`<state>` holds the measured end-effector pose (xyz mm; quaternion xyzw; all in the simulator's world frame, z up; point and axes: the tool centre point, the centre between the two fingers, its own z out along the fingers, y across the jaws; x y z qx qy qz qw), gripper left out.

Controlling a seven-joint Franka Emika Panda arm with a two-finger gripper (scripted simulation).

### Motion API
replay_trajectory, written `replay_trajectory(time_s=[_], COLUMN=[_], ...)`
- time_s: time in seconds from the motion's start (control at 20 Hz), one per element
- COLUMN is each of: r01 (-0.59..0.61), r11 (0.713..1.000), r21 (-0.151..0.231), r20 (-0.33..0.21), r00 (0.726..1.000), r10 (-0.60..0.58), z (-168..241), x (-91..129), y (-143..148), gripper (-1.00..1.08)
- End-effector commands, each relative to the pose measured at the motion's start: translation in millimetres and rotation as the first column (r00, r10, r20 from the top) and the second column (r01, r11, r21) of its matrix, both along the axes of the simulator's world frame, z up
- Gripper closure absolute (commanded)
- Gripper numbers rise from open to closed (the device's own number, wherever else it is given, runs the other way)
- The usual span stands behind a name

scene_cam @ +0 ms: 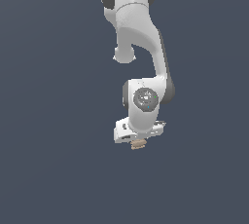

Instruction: Pick up the object and move it to a goal position.

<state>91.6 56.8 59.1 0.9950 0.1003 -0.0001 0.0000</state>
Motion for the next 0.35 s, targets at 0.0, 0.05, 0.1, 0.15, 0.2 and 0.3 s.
replay_trajectory(time_s=[0.0, 0.05, 0.1, 0.15, 0.2, 0.3], r01=[0.000, 0.000, 0.000, 0.000, 0.000, 0.000], r11=[1.000, 1.000, 1.000, 1.000, 1.000, 1.000], r21=[0.000, 0.000, 0.000, 0.000, 0.000, 0.000], r20=[0.000, 0.000, 0.000, 0.000, 0.000, 0.000], r00=[1.000, 1.000, 1.000, 1.000, 1.000, 1.000], r10=[0.000, 0.000, 0.000, 0.000, 0.000, 0.000], z=[0.4, 0.5, 0.5, 0.5, 0.5, 0.5], x=[3.8, 4.6, 5.1, 5.4, 5.5, 5.3], y=[-0.6, -0.8, -0.9, -0.9, -0.9, -0.7], gripper=[1.08, 1.08, 1.08, 1.08, 1.08, 1.08])
